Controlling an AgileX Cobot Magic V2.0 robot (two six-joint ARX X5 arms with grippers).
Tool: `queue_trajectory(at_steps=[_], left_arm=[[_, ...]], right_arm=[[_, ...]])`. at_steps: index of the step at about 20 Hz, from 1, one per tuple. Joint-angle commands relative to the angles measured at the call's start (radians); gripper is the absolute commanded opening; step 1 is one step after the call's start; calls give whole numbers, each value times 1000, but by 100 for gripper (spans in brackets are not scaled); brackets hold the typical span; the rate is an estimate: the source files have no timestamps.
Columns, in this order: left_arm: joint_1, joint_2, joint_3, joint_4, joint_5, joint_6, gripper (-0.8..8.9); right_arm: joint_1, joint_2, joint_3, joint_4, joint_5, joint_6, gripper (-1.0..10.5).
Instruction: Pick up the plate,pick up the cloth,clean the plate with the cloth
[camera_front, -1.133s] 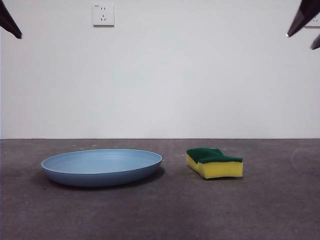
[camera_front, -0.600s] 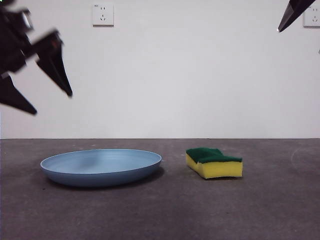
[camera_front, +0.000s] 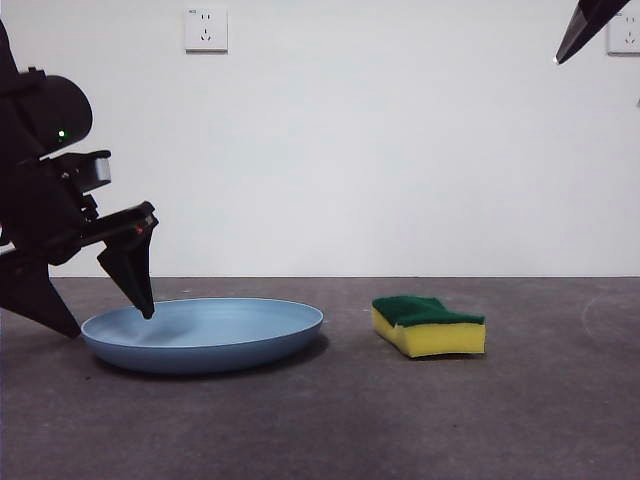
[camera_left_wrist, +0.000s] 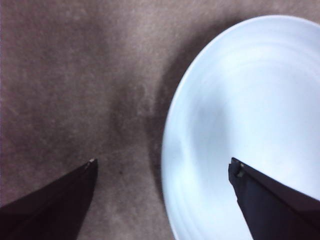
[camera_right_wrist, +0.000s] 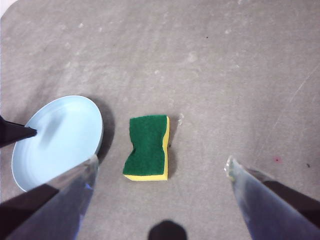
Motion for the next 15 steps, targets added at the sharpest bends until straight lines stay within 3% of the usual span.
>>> queue_trajectory(at_steps=[1,4,7,15], left_arm=[[-6,23,-2,9,-2,13,436],[-20,43,-2,11,-2,12,391],[-35,46,-2,3,-2,23,9],[-51,-27,-2,-56,-6,35,-7]], right_arm=[[0,0,3,4,-5,16,441],[0,0,3,4,-58,16,441],[0,0,3,4,-81,16,441],[65,58,47,5,-105,-41,436]])
